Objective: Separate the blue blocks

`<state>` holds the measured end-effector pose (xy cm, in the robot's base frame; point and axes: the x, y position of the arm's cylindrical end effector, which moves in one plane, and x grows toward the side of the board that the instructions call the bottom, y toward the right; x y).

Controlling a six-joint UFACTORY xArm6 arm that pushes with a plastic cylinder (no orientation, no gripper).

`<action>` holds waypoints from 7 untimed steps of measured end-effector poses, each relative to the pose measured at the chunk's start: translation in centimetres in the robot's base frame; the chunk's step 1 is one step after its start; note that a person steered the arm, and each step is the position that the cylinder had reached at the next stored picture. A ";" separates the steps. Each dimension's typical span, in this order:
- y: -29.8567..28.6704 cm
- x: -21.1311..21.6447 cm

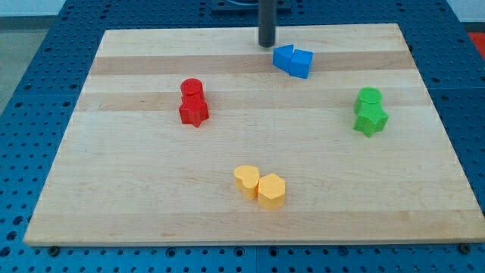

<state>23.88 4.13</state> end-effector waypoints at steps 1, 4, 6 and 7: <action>1.5 2.0; 5.5 6.3; 3.3 7.1; 1.7 8.6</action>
<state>32.44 5.85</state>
